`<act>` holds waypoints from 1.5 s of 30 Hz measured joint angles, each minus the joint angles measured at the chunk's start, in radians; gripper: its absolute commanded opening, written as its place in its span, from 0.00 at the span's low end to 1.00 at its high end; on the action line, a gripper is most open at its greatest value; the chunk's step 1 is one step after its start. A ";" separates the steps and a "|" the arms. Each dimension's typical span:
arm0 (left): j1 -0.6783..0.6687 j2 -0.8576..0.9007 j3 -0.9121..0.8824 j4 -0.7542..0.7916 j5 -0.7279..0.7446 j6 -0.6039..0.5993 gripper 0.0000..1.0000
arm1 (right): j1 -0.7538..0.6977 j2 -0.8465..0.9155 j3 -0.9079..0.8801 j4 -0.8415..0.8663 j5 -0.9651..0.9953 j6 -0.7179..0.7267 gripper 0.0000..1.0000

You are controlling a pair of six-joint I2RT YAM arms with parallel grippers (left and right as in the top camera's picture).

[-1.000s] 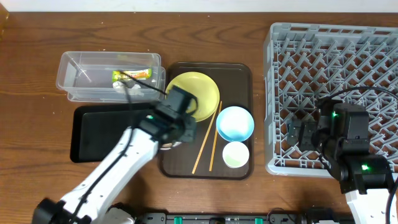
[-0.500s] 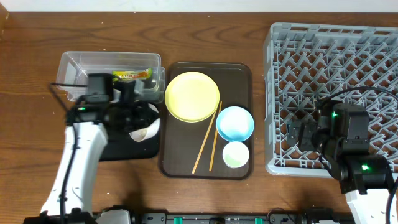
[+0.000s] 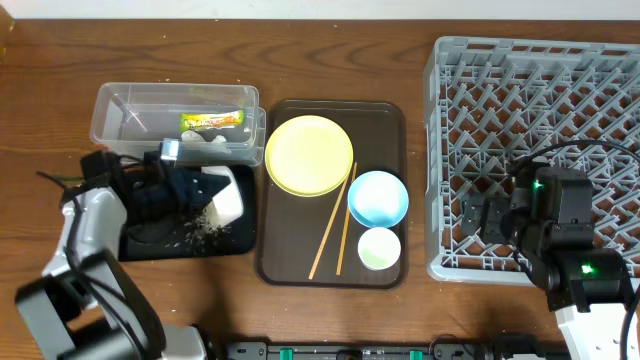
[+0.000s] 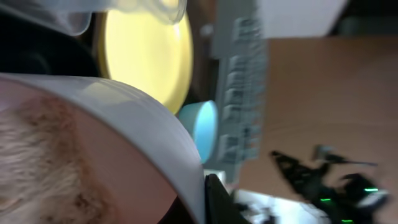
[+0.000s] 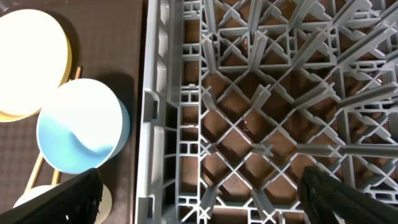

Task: Sort waste into correct bins and load items into the dishwasher rack
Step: 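Tip the rice bowl over the black tray to pour out the rice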

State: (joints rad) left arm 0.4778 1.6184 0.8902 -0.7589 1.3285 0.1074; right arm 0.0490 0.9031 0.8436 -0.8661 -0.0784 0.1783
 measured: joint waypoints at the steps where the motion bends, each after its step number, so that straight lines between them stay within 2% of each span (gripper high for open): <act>1: 0.013 0.017 0.000 0.000 0.028 0.002 0.06 | 0.000 0.000 0.000 -0.001 0.000 0.000 0.99; 7: 0.087 0.121 0.000 0.000 0.163 -0.006 0.06 | 0.000 0.000 0.000 -0.001 0.000 0.000 0.99; 17: 0.150 0.160 0.000 -0.004 0.212 -0.119 0.06 | 0.000 0.000 0.000 -0.002 0.000 0.000 0.99; 23: 0.154 0.160 0.000 -0.004 0.216 -0.183 0.06 | 0.000 0.000 0.000 -0.002 0.000 0.000 0.99; 33: 0.154 0.160 0.000 -0.004 0.218 -0.198 0.06 | 0.000 0.000 0.000 -0.002 0.000 0.000 0.99; 35: 0.154 0.160 0.000 0.004 0.217 -0.201 0.09 | 0.000 0.000 0.000 -0.002 0.000 0.000 0.99; 41: 0.154 0.160 0.000 0.020 0.136 -0.216 0.09 | 0.000 0.000 0.000 -0.005 0.000 0.000 0.99; 45: 0.154 0.160 0.000 0.023 0.114 -0.220 0.06 | 0.000 0.000 0.000 -0.005 0.000 0.000 0.99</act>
State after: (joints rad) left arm 0.6323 1.7786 0.8902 -0.7361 1.4422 -0.1127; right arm 0.0490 0.9031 0.8436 -0.8715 -0.0784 0.1787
